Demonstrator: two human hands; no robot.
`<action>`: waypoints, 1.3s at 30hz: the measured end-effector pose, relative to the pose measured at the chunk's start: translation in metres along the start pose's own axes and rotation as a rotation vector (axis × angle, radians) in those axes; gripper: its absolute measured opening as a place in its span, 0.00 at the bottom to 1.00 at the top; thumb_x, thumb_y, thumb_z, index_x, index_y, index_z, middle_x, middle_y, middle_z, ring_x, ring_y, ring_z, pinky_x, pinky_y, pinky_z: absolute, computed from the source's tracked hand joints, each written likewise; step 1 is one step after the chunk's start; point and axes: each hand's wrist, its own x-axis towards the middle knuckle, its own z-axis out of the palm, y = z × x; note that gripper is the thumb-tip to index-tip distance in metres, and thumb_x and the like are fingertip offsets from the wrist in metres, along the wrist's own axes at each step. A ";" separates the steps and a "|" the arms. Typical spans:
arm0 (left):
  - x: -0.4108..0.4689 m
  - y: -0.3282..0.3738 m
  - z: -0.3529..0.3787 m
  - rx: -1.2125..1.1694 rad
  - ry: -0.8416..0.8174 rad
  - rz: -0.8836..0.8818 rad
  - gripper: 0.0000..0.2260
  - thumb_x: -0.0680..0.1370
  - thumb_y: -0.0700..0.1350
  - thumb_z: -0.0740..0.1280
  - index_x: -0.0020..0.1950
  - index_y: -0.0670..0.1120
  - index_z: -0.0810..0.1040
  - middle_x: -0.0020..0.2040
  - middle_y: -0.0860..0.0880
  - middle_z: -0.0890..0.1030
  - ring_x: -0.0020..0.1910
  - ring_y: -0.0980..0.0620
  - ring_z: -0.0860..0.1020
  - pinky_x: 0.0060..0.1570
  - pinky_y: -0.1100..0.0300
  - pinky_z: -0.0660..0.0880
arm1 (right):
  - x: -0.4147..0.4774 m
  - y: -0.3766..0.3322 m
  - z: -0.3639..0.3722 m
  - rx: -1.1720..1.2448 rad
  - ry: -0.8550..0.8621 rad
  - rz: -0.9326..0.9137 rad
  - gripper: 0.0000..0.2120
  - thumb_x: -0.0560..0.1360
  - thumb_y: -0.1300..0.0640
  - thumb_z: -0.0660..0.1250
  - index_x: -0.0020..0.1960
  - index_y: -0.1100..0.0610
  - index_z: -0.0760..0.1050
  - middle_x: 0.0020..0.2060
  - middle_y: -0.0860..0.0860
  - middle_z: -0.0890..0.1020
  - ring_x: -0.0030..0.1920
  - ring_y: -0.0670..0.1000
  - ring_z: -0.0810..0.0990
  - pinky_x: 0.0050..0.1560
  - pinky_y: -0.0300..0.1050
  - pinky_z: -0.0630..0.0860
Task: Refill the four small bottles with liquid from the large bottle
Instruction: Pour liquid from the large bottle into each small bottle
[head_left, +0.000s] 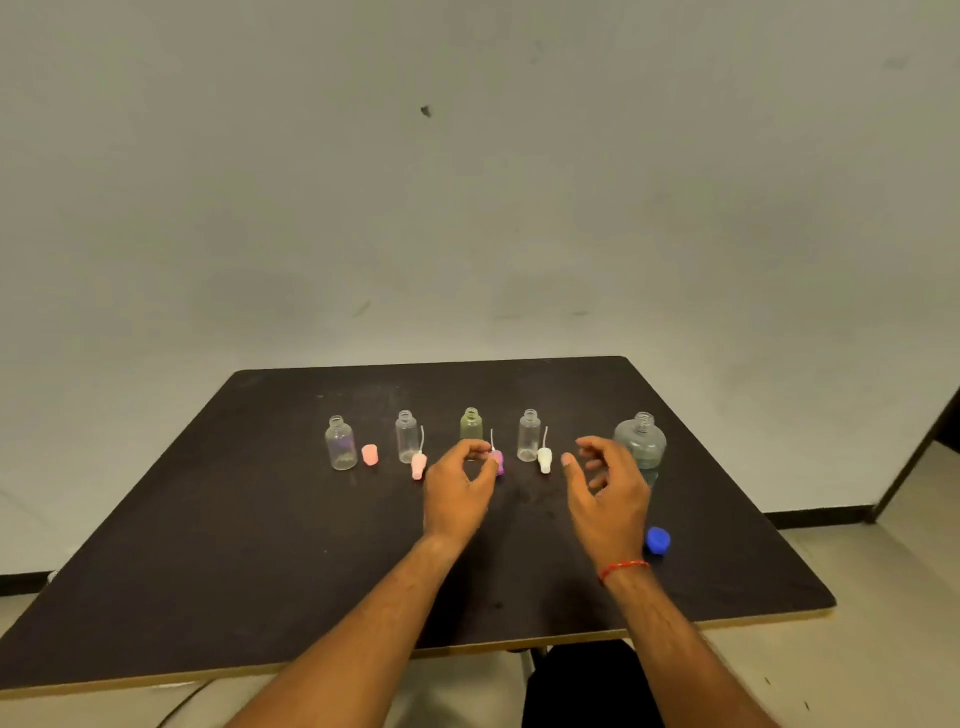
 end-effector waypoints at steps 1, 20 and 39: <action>0.001 0.000 0.009 -0.006 -0.009 -0.021 0.05 0.74 0.55 0.71 0.49 0.61 0.80 0.47 0.61 0.84 0.37 0.49 0.83 0.42 0.43 0.83 | 0.001 0.003 -0.009 -0.009 0.050 0.005 0.10 0.73 0.59 0.74 0.52 0.53 0.77 0.46 0.47 0.78 0.43 0.47 0.77 0.40 0.33 0.73; 0.065 0.008 0.093 0.123 -0.135 -0.270 0.26 0.79 0.47 0.73 0.75 0.45 0.70 0.69 0.48 0.76 0.24 0.53 0.79 0.22 0.67 0.71 | 0.032 0.078 -0.039 -0.098 -0.103 0.300 0.41 0.63 0.53 0.81 0.68 0.47 0.62 0.65 0.49 0.72 0.64 0.51 0.73 0.64 0.50 0.75; 0.064 0.026 0.078 0.100 -0.105 0.001 0.16 0.77 0.50 0.74 0.64 0.52 0.79 0.46 0.62 0.79 0.46 0.54 0.83 0.44 0.50 0.84 | 0.063 0.061 -0.035 -0.182 -0.158 0.128 0.34 0.64 0.48 0.80 0.65 0.45 0.68 0.58 0.45 0.78 0.55 0.45 0.76 0.55 0.38 0.74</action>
